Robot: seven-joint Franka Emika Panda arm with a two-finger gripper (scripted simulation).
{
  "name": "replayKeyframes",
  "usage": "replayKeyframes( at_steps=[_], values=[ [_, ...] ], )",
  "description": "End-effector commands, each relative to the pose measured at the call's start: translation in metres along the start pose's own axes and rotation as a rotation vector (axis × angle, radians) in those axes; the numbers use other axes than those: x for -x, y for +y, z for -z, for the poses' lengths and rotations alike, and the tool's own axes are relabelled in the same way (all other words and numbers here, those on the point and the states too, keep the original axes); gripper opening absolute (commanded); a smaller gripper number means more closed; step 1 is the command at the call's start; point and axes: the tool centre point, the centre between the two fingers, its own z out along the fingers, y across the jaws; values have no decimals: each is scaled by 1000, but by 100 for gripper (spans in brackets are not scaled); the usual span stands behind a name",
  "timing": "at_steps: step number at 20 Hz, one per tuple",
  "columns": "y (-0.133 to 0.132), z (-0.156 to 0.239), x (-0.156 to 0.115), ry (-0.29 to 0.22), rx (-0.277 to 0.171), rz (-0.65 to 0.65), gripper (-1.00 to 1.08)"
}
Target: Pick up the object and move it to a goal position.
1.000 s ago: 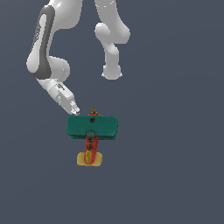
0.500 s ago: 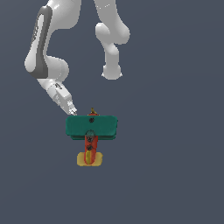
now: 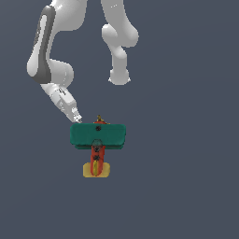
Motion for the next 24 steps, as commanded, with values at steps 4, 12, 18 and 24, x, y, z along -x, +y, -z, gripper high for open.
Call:
replayKeyframes(
  at_steps=[4, 12, 18, 24],
  values=[
    [-2, -6, 2, -2, -8, 4, 28],
    [1, -2, -2, 20, -19, 1, 28],
    [3, -8, 2, 12, -29, -24, 28],
    [5, -8, 1, 20, -36, -33, 28]
  ],
)
